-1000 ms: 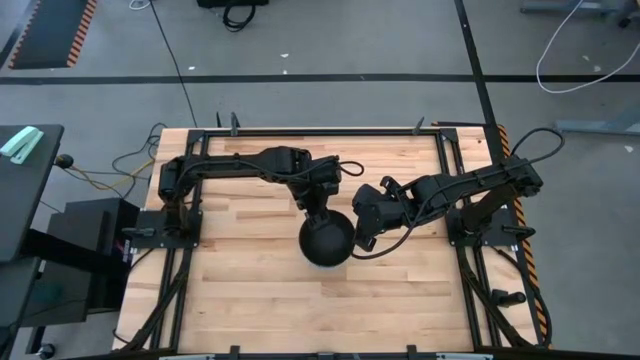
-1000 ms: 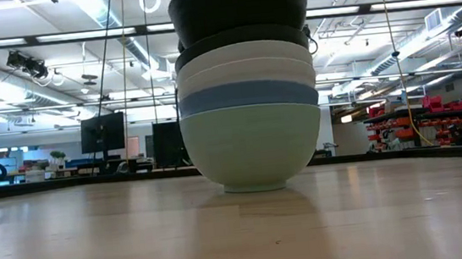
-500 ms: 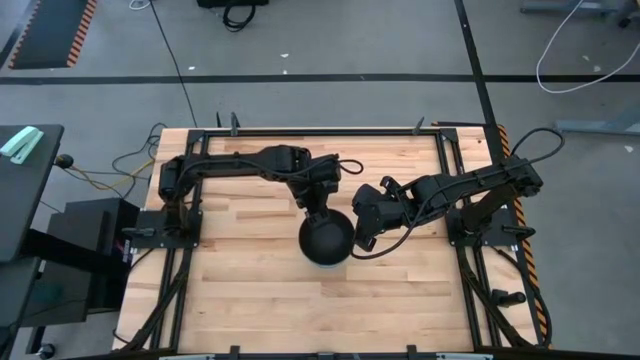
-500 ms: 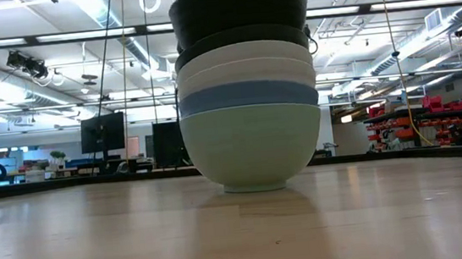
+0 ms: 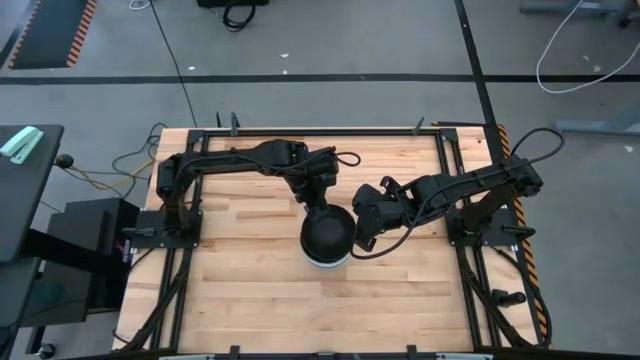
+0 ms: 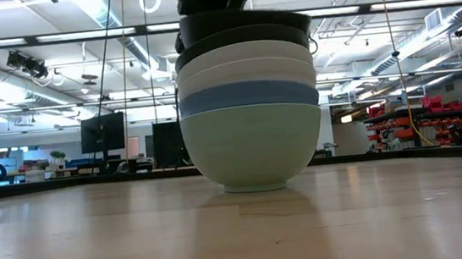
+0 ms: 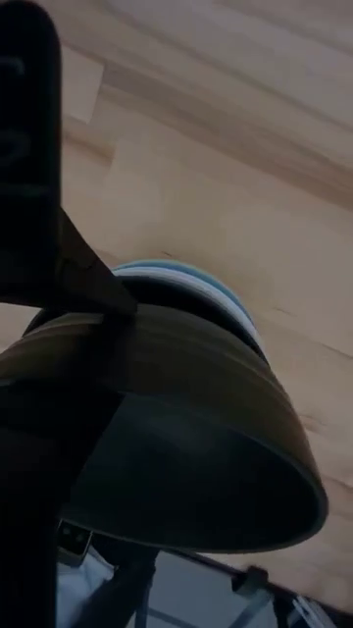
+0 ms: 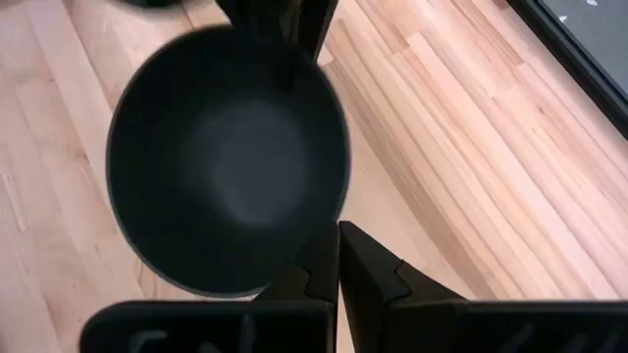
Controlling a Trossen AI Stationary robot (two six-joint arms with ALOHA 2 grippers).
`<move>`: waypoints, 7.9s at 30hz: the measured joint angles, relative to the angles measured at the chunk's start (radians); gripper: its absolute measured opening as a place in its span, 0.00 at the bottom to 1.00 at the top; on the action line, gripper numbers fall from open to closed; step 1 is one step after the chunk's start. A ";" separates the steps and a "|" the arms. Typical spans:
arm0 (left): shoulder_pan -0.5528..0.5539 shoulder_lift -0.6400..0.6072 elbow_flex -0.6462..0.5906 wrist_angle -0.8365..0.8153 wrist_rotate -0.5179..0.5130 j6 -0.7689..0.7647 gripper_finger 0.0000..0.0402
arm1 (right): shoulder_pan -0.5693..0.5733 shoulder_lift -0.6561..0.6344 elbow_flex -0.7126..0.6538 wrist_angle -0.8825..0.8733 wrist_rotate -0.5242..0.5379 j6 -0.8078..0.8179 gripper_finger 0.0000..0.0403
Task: Nest bowls inside each other
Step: Stack the black bowl on the stacked black bowl
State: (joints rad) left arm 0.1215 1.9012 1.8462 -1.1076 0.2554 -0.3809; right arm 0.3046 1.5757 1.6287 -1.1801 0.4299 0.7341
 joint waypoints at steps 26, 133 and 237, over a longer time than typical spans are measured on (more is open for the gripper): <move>-0.044 -0.049 -0.007 -0.038 -0.033 -0.073 0.30 | -0.023 0.000 -0.065 0.018 -0.046 -0.004 0.04; -0.104 0.022 0.011 -0.122 -0.127 -0.028 0.00 | -0.033 0.001 -0.098 0.044 -0.026 -0.026 0.02; -0.371 -0.241 -0.036 0.072 -0.750 0.138 0.05 | 0.033 -0.019 -0.465 0.735 -0.007 -0.338 0.00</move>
State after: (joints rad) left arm -0.2497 1.6604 1.8103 -1.0351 -0.4946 -0.2426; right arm 0.3380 1.5566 1.1632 -0.4447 0.4225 0.3959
